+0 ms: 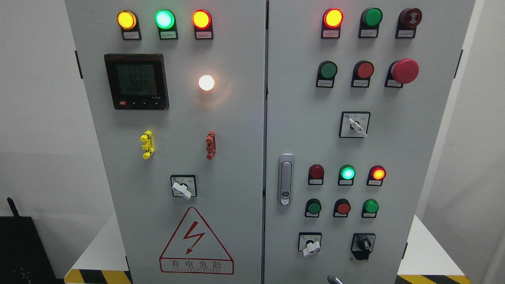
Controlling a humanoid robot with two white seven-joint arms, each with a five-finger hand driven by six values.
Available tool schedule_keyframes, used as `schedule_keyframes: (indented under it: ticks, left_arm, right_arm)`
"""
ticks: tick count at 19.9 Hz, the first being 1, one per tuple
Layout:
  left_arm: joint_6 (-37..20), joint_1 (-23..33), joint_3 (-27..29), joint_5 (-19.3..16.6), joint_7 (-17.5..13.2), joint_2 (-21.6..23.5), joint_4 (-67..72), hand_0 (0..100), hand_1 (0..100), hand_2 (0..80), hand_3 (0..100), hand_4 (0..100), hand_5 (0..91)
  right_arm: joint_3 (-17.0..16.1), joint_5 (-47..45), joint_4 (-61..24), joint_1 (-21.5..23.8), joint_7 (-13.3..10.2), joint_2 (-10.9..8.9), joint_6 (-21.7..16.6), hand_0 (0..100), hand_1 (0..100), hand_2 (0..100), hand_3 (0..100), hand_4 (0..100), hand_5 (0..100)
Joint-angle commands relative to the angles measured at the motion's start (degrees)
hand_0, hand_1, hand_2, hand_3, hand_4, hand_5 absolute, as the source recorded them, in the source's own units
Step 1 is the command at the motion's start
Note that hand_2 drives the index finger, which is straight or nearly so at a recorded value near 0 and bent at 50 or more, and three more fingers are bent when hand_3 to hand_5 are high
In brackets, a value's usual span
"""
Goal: Press green start button
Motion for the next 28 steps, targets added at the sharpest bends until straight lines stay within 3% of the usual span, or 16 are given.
schedule_keyframes:
  ticks: [1, 10, 16, 19, 28]
  left_arm:
    - [0.0, 0.0, 0.0, 0.0, 0.0, 0.0, 0.0, 12, 56, 0.0, 0, 0, 0.0]
    - [0.0, 0.0, 0.0, 0.0, 0.0, 0.0, 0.0, 12, 56, 0.0, 0, 0, 0.0]
    - [0.0, 0.0, 0.0, 0.0, 0.0, 0.0, 0.0, 12, 56, 0.0, 0, 0, 0.0]
    - [0.0, 0.0, 0.0, 0.0, 0.0, 0.0, 0.0, 12, 56, 0.0, 0, 0, 0.0]
    - [0.0, 0.0, 0.0, 0.0, 0.0, 0.0, 0.0, 12, 56, 0.0, 0, 0, 0.0]
  right_arm:
    - [0.1, 0.4, 0.6, 0.0, 0.0, 0.0, 0.0, 3, 13, 0, 0, 0, 0]
    - [-0.2, 0.7, 0.3, 0.0, 0.0, 0.0, -0.3, 3, 13, 0, 0, 0, 0]
    - [-0.8, 2.5, 0.1, -1.2, -0.1, -0.09, -1.5, 3, 19, 0, 0, 0, 0]
    - [-1.8, 6.1, 0.2, -2.2, -0.4, -0.09, -2.7, 5, 21, 0, 6, 0, 0]
    - [-3.9, 16.1, 0.1, -5.3, -2.2, 0.09, -4.4, 10, 27, 0, 29, 21, 0]
